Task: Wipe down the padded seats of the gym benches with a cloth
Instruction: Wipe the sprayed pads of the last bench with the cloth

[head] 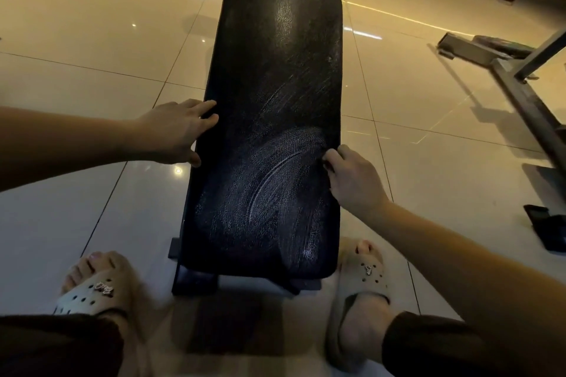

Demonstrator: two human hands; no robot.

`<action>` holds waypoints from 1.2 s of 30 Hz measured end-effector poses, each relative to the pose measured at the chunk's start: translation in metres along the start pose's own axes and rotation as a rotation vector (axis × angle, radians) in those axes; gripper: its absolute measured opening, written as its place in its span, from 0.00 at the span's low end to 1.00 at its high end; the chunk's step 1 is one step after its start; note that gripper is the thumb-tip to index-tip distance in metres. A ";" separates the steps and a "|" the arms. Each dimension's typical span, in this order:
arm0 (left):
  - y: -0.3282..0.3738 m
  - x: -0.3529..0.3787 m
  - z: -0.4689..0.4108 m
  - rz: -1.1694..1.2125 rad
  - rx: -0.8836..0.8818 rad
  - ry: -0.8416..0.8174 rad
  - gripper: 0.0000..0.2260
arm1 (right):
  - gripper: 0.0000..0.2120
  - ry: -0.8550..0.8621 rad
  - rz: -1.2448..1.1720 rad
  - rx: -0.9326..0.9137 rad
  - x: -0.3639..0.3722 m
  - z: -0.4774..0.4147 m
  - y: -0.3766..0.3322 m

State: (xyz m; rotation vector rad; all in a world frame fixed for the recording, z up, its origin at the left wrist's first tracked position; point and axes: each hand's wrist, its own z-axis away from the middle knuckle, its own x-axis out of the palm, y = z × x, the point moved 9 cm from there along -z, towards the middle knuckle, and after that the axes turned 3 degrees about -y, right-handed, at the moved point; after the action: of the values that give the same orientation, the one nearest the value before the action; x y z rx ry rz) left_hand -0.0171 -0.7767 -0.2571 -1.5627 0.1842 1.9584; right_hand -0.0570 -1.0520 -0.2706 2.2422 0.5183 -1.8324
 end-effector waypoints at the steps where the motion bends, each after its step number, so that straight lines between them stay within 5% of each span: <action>1: 0.000 -0.001 -0.001 -0.006 0.001 -0.004 0.47 | 0.06 -0.012 -0.007 -0.001 0.006 0.009 -0.012; 6: 0.001 -0.001 -0.001 -0.012 -0.004 -0.014 0.47 | 0.08 -0.438 -0.095 -0.645 0.043 0.126 -0.124; 8: 0.001 -0.001 -0.001 -0.007 -0.008 -0.015 0.47 | 0.03 -0.424 -0.028 -0.750 0.039 0.122 -0.113; 15: 0.001 0.000 -0.001 -0.007 -0.016 -0.018 0.47 | 0.06 0.001 0.033 0.024 -0.001 0.010 -0.003; 17: 0.001 -0.001 -0.002 -0.011 -0.017 -0.024 0.48 | 0.07 -0.032 -0.043 -0.034 0.015 0.037 -0.044; 22: 0.002 -0.001 -0.002 0.000 -0.016 -0.033 0.47 | 0.11 -0.386 -0.076 -0.646 0.045 0.110 -0.135; 28: 0.002 0.000 0.000 -0.005 -0.011 -0.037 0.47 | 0.07 0.008 0.083 -0.033 -0.003 -0.024 0.001; 31: 0.001 -0.001 -0.001 -0.013 -0.010 -0.038 0.47 | 0.08 0.095 0.021 0.104 -0.003 -0.027 -0.012; 33: 0.001 0.000 -0.002 -0.011 -0.011 -0.038 0.47 | 0.12 0.034 -0.077 -0.025 0.015 0.004 -0.064; 36: 0.001 -0.001 -0.002 -0.004 -0.007 -0.031 0.48 | 0.09 -0.260 -0.145 -0.520 0.040 0.075 -0.158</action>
State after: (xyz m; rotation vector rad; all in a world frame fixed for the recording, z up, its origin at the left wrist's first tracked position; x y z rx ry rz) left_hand -0.0157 -0.7791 -0.2576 -1.5346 0.1616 1.9806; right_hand -0.1798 -0.9294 -0.3154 1.6384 0.9921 -1.7577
